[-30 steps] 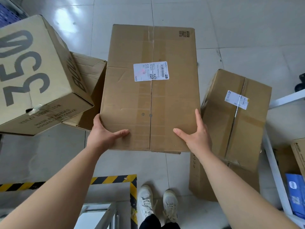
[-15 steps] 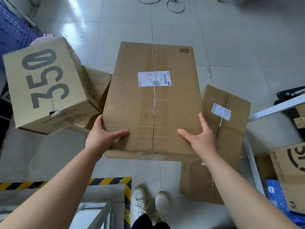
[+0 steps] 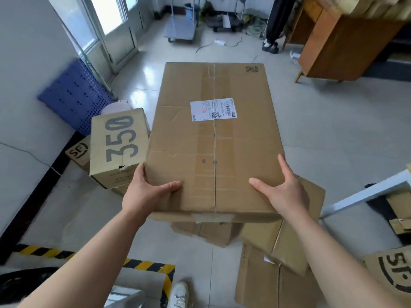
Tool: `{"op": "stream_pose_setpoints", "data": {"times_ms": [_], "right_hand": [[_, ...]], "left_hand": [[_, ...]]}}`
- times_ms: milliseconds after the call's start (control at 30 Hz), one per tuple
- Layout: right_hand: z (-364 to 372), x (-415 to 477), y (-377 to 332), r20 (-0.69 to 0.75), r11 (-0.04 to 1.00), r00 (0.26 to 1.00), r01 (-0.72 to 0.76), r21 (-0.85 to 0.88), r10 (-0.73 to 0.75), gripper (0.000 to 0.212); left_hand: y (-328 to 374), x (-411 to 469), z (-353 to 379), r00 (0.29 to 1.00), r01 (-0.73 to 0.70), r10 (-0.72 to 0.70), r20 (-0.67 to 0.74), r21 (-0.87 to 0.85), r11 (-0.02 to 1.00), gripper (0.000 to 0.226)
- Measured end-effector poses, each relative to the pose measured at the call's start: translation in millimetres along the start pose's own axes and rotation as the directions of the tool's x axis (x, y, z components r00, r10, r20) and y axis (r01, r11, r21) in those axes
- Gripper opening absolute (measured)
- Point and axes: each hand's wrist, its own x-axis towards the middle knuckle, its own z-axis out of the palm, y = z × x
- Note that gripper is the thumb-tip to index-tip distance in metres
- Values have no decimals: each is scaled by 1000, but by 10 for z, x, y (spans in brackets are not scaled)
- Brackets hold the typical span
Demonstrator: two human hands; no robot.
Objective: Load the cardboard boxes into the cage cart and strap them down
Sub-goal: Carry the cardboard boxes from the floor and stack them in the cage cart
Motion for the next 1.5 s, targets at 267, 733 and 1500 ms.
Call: {"op": "stream_pose_setpoints", "data": {"times_ms": [267,733,1500], "right_hand": [[-520,-532,-340,73,958,958,281,-53,-277,102],[-407,-1970,-1361,246,739,716,673,5,-654,103],[1492,-6297,-2217,573,314,56,877,363,-818,104]], "left_hand": [[94,-1122,-493,973,-2,-17,-232,-80,997,132],[-452,-2902,-1868,800,-95,-77,-595,-253,963,111],[-2879,-6506,-4072,229,-55,-441,-868,-464,884,94]]}}
